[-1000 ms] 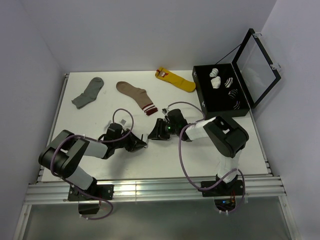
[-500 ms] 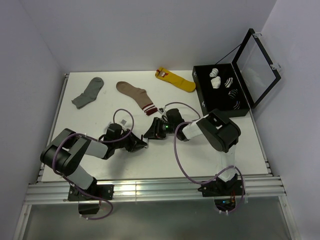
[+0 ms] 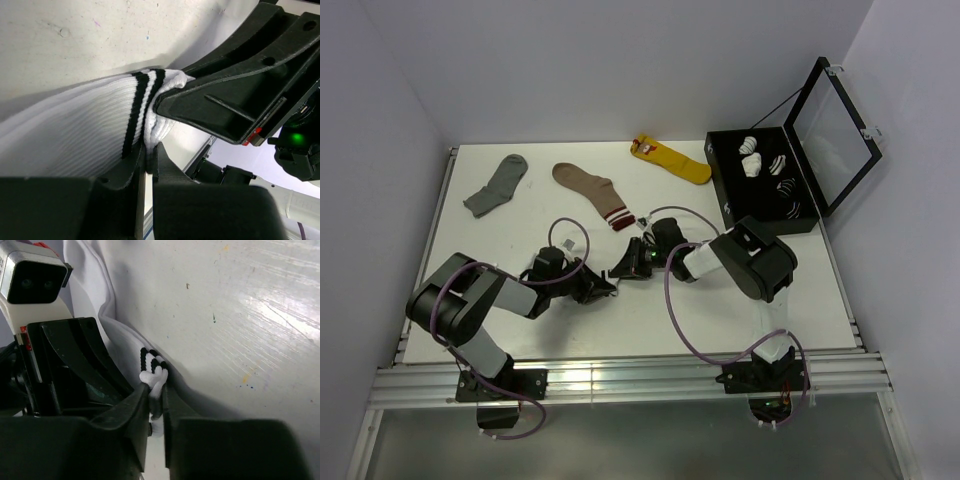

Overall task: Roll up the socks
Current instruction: Roll the sock at the center of the board.

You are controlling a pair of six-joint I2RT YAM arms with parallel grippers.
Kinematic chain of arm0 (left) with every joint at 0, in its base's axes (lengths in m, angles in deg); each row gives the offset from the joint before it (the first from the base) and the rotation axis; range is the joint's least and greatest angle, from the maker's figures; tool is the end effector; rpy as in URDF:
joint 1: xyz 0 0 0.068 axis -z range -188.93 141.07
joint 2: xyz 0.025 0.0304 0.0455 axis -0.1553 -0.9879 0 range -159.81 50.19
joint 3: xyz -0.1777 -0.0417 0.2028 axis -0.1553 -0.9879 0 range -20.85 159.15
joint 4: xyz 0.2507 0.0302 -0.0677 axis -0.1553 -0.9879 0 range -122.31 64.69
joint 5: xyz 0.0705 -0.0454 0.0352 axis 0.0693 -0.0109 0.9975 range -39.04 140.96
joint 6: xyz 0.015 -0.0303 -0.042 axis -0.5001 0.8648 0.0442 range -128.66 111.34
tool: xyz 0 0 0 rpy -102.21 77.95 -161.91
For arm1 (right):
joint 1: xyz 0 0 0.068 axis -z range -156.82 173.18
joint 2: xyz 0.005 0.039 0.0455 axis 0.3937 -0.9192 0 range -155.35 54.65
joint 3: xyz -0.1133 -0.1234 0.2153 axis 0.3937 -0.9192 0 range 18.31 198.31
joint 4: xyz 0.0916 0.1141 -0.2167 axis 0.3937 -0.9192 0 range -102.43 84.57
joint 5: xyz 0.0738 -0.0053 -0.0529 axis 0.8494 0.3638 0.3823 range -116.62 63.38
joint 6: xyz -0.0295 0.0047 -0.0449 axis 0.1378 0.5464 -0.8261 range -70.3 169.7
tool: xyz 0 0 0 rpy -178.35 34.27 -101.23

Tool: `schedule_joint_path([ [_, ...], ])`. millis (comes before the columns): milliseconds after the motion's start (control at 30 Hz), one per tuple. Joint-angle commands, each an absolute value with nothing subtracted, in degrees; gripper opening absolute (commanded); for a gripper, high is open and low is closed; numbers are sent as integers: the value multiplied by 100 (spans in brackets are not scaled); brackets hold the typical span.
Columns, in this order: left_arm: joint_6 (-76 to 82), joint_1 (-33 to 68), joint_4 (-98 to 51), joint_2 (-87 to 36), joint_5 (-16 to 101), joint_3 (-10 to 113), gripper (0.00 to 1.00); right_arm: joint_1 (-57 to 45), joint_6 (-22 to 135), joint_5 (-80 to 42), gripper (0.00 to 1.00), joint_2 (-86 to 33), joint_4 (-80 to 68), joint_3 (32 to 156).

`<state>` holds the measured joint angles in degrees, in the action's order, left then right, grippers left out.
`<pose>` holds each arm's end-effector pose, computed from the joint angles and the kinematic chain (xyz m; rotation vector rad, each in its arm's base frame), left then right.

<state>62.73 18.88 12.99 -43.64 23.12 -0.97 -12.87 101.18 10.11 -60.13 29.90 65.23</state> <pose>0.2122 -0.1307 0.0966 -0.6368 2.4559 -1.3884 0.2825 0.2320 0.0937 -0.1109 2.4434 1.4896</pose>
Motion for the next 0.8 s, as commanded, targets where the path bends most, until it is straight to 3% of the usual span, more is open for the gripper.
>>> schedule_joint_path([
  [0, 6139, 1884, 1126, -4325, 2301, -55, 1, -1285, 9884, 801, 11, -6067, 2376, 6551],
  [100, 6051, 1884, 889, -4193, 2406, 6, 8, -1294, 9585, 521, 0, -5892, 1745, 6691],
  [333, 5498, 1893, -980, -3306, 3292, 366, 39, -1320, 8575, -551, 0, -5425, -172, 7306],
  [533, 5040, 1902, -1836, -2567, 3970, 762, 41, -1539, 7986, -1710, 0, -5381, -1816, 8202],
  [767, 4900, 2454, -1986, -2732, 4585, 1166, 41, -1812, 7861, -2442, 0, -5556, -2766, 8976],
])
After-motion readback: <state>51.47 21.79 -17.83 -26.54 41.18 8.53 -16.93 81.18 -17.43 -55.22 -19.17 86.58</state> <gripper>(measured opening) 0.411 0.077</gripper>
